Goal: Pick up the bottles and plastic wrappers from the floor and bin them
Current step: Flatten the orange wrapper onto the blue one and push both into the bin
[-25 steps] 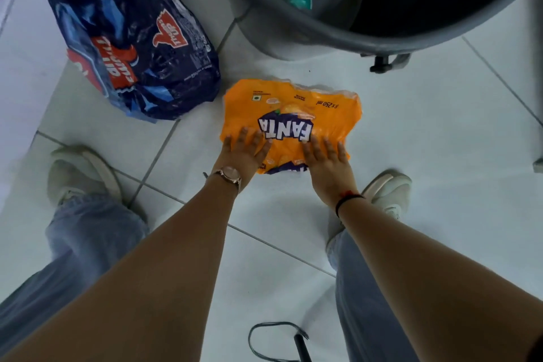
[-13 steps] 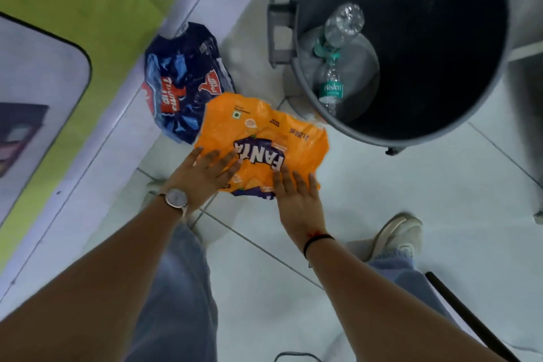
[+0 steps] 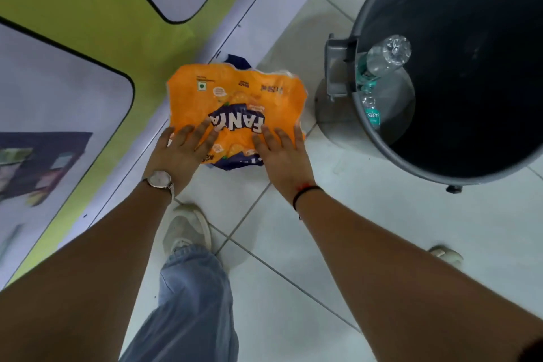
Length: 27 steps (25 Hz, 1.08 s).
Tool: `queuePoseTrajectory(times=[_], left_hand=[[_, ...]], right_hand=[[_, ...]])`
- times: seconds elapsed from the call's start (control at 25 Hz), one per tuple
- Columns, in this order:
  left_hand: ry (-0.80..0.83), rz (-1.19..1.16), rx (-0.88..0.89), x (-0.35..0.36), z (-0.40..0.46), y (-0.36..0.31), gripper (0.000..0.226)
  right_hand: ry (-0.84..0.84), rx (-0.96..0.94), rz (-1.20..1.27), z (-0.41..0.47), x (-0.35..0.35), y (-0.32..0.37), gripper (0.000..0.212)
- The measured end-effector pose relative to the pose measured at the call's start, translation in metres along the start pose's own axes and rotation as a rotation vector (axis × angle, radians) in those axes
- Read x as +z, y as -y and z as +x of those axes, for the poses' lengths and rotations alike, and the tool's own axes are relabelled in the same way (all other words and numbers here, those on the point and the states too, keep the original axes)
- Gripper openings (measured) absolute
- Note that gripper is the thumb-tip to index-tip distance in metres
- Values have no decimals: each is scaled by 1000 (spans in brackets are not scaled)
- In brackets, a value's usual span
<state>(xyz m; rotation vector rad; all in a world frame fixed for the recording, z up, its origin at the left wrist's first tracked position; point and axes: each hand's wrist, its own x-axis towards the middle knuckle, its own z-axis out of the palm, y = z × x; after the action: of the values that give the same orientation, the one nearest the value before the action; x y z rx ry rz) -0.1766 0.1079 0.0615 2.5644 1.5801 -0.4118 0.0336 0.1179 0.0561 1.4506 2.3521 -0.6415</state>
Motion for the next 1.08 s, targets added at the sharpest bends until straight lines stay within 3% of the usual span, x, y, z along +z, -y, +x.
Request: queuePoseTrajectory(times=[0.08,0.16,0.24,0.36,0.48,0.64,0.84,1.0,1.08], left_hand=[[28,-16,-56,27,13,10,54],[201,-29,-113,50,22,18,56],[418,-74,-168,72,28,27,71],[614,-114,-180,94,36,31,108],[615,18,-120,109,50,25,119],[482,106,-102,115,67,21,108],[300,-36,-45,114,66,25,61],[338,-61,13,92,42,17,76],[367,-91,32,72,20,7,72]], right_hand=[[20,-55,-69,32,12,-7,47],[80,-78,-121,53,23,-11,53],[179,-46,-131,64,35,-12,70],[265,-3,-182,75,52,-17,100],[283,36,-217,84,69,-17,112],[195,95,-205,92,88,-13,81],[149,36,-173,100,80,-16,51],[111,-12,-130,68,63,-13,45],[133,-35,-90,34,52,-7,46]])
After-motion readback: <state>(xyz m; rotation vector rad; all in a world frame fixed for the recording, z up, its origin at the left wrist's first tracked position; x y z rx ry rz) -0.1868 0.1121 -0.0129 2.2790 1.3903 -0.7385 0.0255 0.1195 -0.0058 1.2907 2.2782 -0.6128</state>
